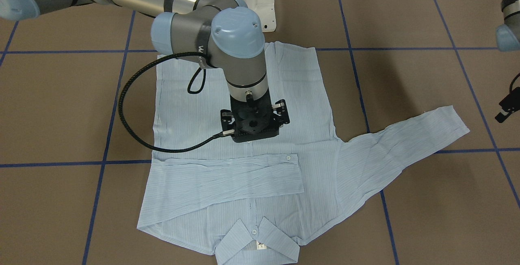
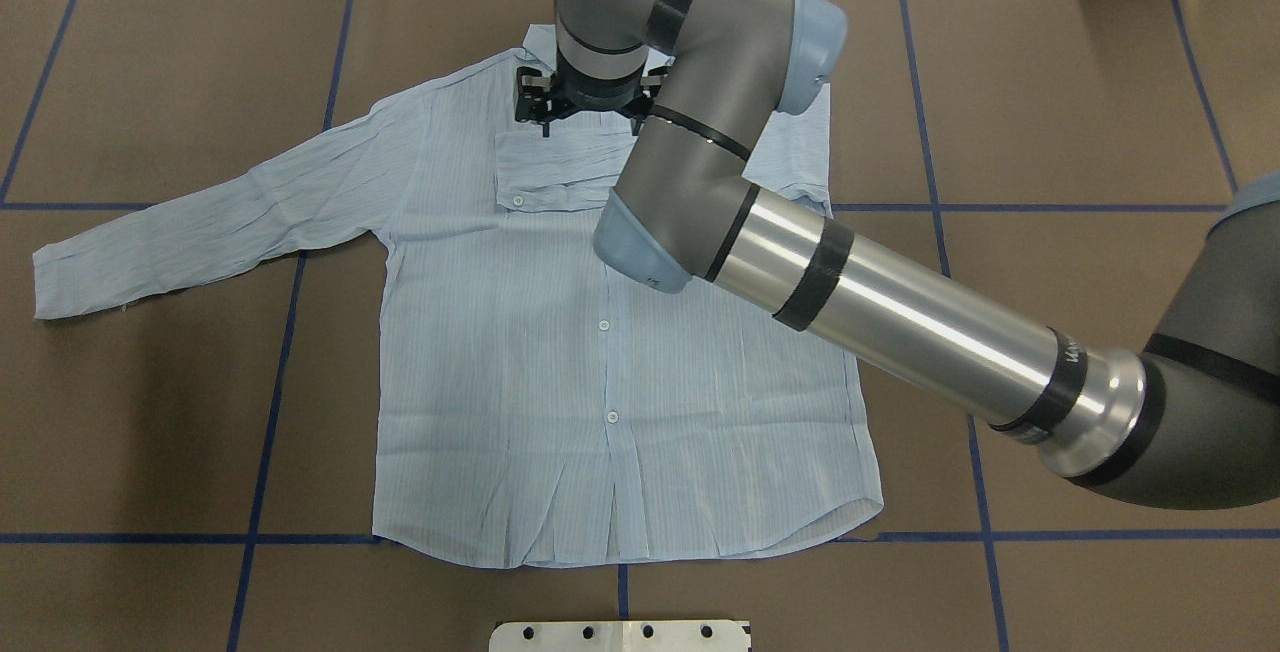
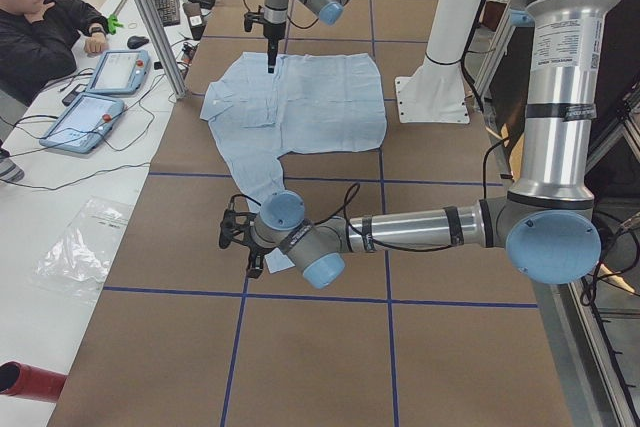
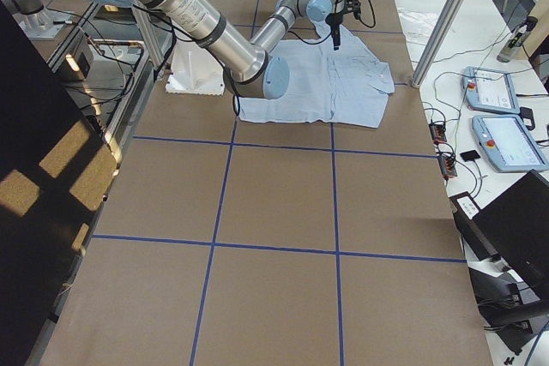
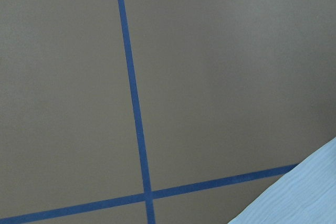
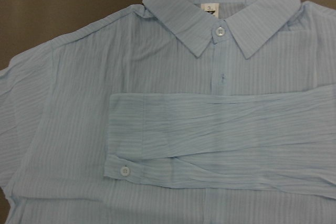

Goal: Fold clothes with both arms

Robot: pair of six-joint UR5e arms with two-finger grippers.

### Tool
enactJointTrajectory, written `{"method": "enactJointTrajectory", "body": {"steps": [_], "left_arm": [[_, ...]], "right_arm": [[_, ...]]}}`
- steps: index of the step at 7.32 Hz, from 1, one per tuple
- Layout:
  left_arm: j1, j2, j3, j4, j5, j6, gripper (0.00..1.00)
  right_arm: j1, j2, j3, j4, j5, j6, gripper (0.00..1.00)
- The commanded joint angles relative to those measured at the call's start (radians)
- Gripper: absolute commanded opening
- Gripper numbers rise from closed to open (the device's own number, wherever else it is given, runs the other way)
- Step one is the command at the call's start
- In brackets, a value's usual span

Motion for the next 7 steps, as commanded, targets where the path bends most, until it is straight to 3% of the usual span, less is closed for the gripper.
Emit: {"method": "enactJointTrajectory", "body": {"steps": [1, 2, 4, 7], "left_arm": [[0.157, 0.122, -0.103, -0.093, 0.207, -0.234, 0.98], [0.230, 0.171, -0.153, -0.093, 0.298, -0.299, 0.98], [0.356, 0.185, -0.157, -0.084, 0.419, -0.373, 0.96], [0.401, 0.188, -0.148, -0.081, 0.448, -0.393, 0.81]], "right_arm": [[0.076, -0.141, 0.151, -0.091, 0.069, -0.138, 1.00], [0.108, -0.218, 0.213, -0.094, 0.103, -0.181, 1.00], [0.131, -0.252, 0.227, -0.095, 0.117, -0.218, 1.00], [0.138, -0.258, 0.233, -0.093, 0.124, -0.217, 1.00]]}}
